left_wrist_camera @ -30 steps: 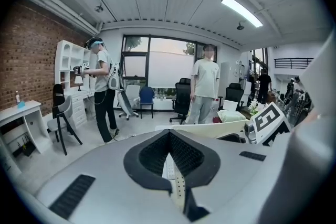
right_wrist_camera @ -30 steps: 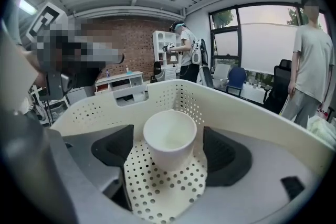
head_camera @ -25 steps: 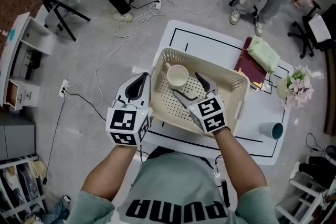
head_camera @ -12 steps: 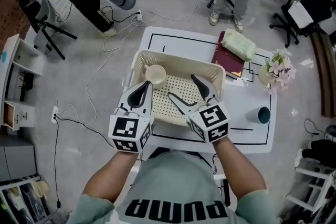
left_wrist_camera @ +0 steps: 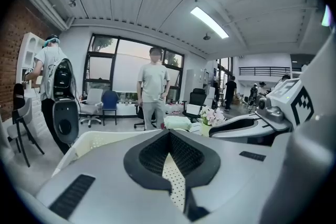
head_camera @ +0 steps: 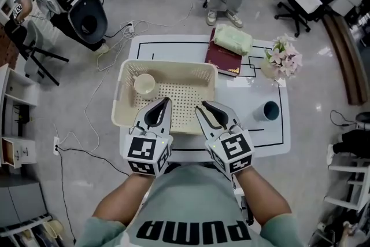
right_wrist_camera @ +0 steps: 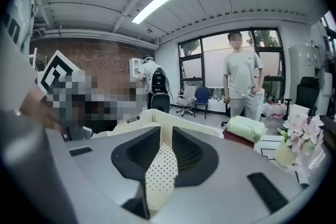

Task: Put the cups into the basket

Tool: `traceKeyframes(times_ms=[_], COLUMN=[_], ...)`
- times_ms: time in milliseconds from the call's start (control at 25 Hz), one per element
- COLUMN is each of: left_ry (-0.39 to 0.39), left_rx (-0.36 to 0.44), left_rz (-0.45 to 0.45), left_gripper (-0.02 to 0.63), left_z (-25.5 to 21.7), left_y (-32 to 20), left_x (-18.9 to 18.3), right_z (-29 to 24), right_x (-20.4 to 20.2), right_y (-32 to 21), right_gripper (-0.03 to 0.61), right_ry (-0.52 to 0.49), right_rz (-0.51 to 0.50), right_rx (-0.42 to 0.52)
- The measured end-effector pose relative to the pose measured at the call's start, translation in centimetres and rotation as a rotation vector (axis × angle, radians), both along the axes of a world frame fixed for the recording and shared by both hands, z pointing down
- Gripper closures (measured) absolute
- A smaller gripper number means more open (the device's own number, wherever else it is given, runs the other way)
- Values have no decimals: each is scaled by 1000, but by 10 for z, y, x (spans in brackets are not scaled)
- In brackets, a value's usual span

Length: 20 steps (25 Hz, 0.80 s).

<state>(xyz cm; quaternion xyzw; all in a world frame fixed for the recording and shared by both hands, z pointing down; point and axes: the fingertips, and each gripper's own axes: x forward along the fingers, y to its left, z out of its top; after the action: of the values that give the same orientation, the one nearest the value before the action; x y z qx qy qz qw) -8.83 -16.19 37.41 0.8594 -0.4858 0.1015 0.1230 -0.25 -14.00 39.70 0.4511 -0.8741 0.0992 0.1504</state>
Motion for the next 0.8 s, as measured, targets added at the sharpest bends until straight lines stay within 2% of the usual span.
traceKeyframes(times_ms=[400, 800], left_ry=[-4, -14], left_rx=[5, 30], left_rz=[172, 331], left_gripper=[609, 609], left_z=[5, 9], left_y=[28, 54], left_x=[94, 178], right_z=[12, 20], right_x=[85, 162], right_y=[44, 74], right_gripper=[558, 561], right_ry=[16, 22], right_rz=[161, 336], right_rx=[-21, -32])
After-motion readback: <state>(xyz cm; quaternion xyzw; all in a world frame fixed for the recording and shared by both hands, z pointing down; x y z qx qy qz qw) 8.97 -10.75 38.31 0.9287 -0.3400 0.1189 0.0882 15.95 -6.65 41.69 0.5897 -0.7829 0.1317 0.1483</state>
